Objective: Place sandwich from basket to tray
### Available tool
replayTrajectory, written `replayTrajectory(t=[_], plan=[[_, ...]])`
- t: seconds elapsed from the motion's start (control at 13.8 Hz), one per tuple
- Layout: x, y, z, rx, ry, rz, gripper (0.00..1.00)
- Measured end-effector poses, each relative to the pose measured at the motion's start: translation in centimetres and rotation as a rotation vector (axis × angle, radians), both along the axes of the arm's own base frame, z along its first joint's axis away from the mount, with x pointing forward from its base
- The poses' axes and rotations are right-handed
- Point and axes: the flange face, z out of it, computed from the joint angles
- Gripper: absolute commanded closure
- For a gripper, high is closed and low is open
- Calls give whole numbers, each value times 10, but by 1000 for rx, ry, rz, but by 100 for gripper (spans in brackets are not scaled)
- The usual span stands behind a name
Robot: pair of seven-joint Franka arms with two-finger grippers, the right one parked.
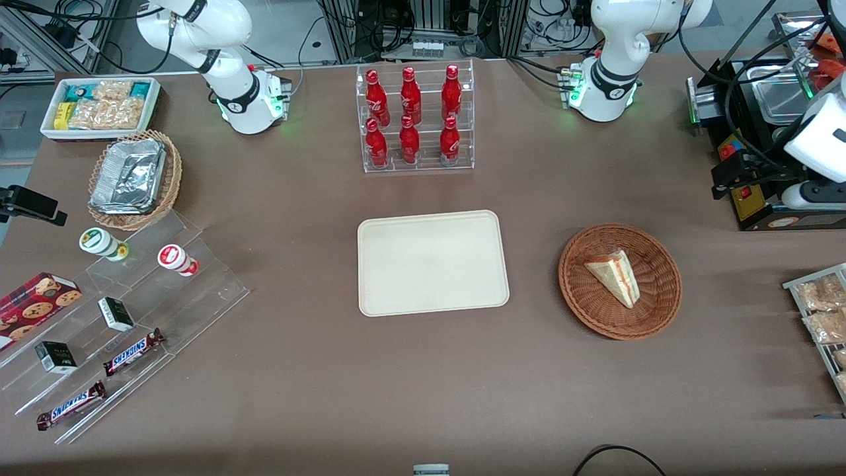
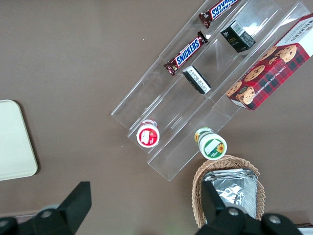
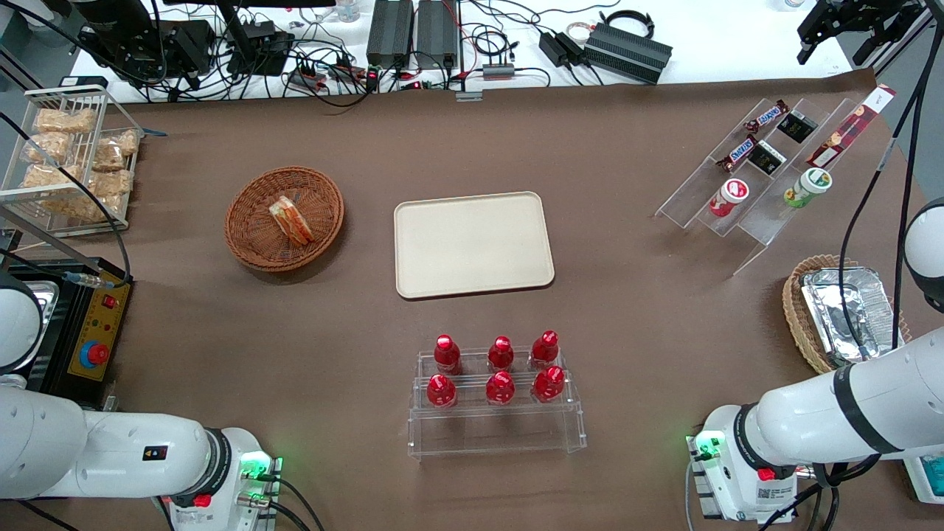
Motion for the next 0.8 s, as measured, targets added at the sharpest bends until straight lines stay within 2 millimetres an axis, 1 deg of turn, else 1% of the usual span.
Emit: replayTrajectory(t=[0.29, 0.36, 0.44, 0.51, 0.58, 0.73, 0.8], plan=[[1, 4, -1, -1, 7, 7, 0], [1, 4, -5, 0, 16, 7, 0], [2, 4, -13, 0, 29, 7, 0], [4, 4, -27, 1, 42, 8, 0], [7, 3, -46, 1, 42, 18, 0], [13, -4, -94, -2, 9, 91, 0], [12, -11, -122, -5, -13, 157, 0]])
